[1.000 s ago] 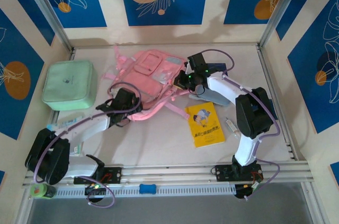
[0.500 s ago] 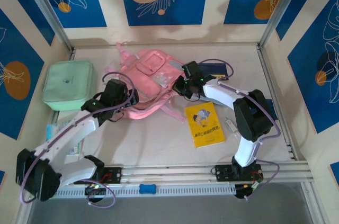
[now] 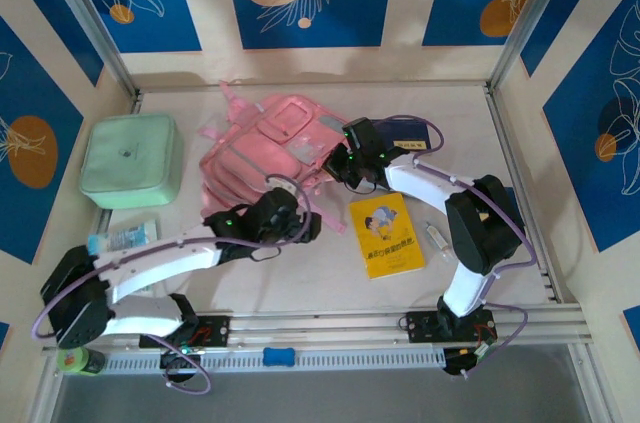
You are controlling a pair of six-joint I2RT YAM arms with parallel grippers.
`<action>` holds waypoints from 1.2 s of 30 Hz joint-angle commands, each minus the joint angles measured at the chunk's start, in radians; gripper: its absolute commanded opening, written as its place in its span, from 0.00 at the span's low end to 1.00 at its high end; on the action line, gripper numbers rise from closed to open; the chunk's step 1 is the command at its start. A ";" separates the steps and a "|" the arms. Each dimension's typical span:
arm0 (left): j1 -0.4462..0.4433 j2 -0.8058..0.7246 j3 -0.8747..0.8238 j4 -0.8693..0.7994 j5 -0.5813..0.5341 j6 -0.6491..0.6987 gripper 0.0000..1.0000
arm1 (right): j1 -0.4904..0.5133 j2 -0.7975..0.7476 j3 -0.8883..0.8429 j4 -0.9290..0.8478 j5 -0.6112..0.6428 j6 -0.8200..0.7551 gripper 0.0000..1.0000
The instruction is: Pack books, pencil case, and school supplies into a backpack
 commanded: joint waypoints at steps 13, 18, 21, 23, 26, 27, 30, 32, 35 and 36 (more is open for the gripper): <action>0.014 0.318 0.163 0.156 -0.099 -0.017 0.72 | 0.007 -0.032 0.044 0.012 -0.089 0.032 0.00; 0.057 0.344 0.156 0.185 -0.069 -0.065 0.69 | 0.009 -0.032 0.050 0.009 -0.094 0.032 0.00; 0.070 0.362 0.160 0.220 -0.045 -0.065 0.66 | 0.008 -0.029 0.050 0.009 -0.100 0.041 0.00; 0.071 0.374 0.173 0.221 -0.054 -0.053 0.64 | 0.008 -0.029 0.052 0.010 -0.102 0.044 0.00; 0.085 0.391 0.202 0.216 -0.069 -0.029 0.61 | 0.010 -0.027 0.053 0.017 -0.105 0.040 0.00; 0.091 0.395 0.209 0.225 -0.063 -0.017 0.60 | 0.010 -0.027 0.053 0.018 -0.106 0.039 0.00; 0.106 0.414 0.236 0.231 -0.055 -0.002 0.57 | 0.009 -0.028 0.051 0.017 -0.106 0.039 0.00; 0.109 0.427 0.248 0.237 -0.062 0.009 0.55 | 0.010 -0.027 0.048 0.016 -0.107 0.042 0.00; 0.115 0.446 0.265 0.238 -0.073 0.006 0.52 | 0.011 -0.024 0.049 0.016 -0.108 0.044 0.00; 0.117 0.452 0.273 0.238 -0.075 0.004 0.51 | 0.011 -0.021 0.049 0.018 -0.108 0.046 0.00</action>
